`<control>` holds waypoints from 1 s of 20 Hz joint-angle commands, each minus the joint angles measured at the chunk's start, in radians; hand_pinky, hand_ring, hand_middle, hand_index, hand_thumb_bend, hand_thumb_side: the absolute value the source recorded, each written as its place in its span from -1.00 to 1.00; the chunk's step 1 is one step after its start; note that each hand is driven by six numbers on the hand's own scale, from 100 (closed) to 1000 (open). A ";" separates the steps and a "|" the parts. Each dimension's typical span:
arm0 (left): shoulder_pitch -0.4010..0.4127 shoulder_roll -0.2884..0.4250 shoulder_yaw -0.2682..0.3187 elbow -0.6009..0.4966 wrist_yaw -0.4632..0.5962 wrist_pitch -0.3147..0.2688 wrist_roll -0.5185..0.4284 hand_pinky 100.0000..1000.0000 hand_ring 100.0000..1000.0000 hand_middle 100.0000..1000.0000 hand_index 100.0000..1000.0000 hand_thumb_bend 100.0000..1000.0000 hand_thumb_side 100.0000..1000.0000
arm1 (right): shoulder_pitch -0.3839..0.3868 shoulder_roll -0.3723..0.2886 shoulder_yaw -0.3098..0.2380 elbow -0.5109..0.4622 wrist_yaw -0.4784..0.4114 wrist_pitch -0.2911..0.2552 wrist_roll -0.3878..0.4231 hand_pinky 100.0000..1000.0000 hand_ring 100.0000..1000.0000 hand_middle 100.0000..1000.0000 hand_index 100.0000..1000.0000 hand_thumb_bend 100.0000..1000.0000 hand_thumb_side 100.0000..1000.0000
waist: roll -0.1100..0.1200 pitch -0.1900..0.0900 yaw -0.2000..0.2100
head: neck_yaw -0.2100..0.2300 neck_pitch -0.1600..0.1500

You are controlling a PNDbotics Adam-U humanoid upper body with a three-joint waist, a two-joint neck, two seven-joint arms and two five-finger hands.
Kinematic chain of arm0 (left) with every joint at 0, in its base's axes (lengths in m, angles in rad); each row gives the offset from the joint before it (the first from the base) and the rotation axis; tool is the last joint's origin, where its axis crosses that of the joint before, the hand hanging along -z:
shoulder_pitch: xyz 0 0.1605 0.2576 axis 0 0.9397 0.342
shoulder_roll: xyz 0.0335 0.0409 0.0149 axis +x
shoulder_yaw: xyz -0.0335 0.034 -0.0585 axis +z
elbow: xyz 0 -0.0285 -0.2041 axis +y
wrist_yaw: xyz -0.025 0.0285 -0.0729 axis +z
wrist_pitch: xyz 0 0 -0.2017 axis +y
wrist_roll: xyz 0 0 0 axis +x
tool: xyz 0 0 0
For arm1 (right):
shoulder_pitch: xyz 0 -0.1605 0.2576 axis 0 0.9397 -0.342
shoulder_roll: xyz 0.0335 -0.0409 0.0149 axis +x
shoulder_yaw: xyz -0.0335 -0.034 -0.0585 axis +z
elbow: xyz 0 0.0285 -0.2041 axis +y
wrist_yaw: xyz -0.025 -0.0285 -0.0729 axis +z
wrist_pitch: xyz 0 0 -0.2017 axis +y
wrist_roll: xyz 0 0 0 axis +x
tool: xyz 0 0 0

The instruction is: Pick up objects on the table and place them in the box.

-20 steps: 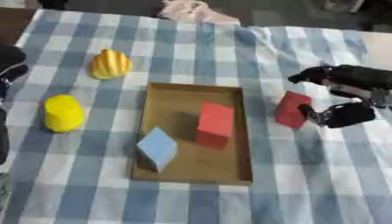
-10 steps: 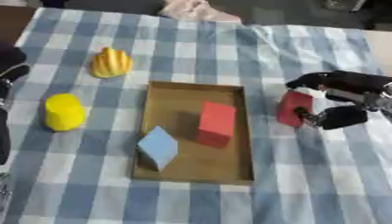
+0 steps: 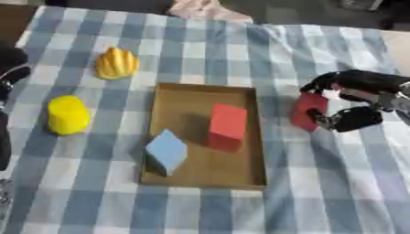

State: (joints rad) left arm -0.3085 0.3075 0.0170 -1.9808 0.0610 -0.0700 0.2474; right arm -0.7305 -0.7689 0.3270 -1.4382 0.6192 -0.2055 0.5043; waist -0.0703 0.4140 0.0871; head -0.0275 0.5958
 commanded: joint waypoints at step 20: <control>-0.005 0.014 0.013 -0.019 -0.008 0.001 -0.011 0.61 0.53 0.29 0.54 -0.92 0.60 | -0.038 -0.090 -0.115 -0.233 -0.287 0.114 -0.047 0.65 0.58 -0.47 0.09 -1.00 -0.78 | 0.003 -0.035 -0.014 | 0.006 0.001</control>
State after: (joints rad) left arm -0.3084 0.3075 0.0223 -1.9808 0.0608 -0.0679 0.2401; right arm -0.7510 -0.8169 0.2338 -1.6366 0.3532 -0.0963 0.4567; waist -0.0697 0.4056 0.0746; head -0.0199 0.5976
